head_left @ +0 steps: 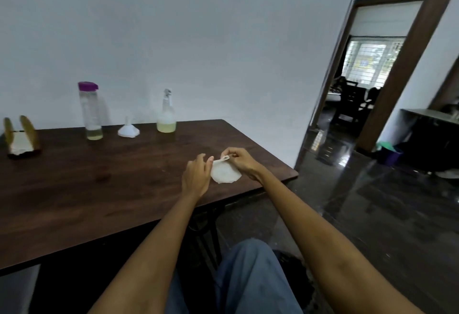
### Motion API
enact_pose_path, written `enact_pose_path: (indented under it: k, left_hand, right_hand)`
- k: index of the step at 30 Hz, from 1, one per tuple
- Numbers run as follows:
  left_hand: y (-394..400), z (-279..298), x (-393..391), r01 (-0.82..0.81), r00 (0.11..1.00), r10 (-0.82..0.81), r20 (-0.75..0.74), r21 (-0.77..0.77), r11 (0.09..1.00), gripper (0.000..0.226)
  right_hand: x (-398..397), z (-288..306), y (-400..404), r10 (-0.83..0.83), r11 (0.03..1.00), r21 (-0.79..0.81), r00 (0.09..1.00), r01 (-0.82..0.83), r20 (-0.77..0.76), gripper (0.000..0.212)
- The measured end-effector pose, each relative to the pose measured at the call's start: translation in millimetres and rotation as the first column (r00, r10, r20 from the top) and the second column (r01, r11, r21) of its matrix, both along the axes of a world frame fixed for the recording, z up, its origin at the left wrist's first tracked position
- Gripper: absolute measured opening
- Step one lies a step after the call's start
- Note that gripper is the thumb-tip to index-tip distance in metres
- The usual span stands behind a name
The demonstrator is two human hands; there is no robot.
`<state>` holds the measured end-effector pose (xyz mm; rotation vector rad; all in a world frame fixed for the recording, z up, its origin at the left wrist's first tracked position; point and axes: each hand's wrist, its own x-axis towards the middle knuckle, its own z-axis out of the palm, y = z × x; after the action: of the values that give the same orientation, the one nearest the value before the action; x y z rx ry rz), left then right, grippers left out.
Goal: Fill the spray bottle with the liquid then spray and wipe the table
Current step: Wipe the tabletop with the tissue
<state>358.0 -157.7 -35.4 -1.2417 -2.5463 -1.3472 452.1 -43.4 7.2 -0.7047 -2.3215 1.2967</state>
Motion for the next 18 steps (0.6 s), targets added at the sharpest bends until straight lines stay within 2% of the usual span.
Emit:
enact_pose_path:
  k: [4,7,12,15,16,18]
  left_hand:
    - [38.3,-4.9,50.7,0.071,0.997,-0.071,-0.003,0.080,0.994,0.036]
    - [51.1,-8.2,79.0,0.112,0.994,-0.109,-0.030,0.084,0.990,0.034]
    - [42.1,-1.8,46.0,0.006,0.994,-0.005,-0.110,0.009,1.000,0.039]
    - [8.5,4.4,-6.8,-0.135,0.981,0.131,-0.145,-0.017,0.991,0.037]
    - [-7.1,5.7,-23.8,-0.197,0.971,0.192,-0.145,-0.023,0.980,0.037]
    - [-41.4,4.6,-56.5,-0.332,0.935,0.323,-0.146,-0.041,0.942,0.036]
  right_hand:
    - [35.6,-9.6,36.3,-0.176,0.984,-0.056,0.978,0.171,-0.113,0.030]
    - [48.7,-16.9,62.1,-0.298,0.954,-0.063,0.947,0.292,-0.119,0.032]
    - [25.5,-19.1,77.7,-0.518,0.855,-0.133,0.840,0.502,-0.158,0.026]
    - [-10.5,-22.0,58.5,-0.580,0.801,0.049,0.793,0.597,-0.187,0.034]
    - [-22.7,-25.7,47.0,-0.570,0.797,0.120,0.803,0.591,-0.173,0.035]
    - [-49.9,-41.8,19.8,-0.496,0.828,0.273,0.867,0.489,-0.050,0.032]
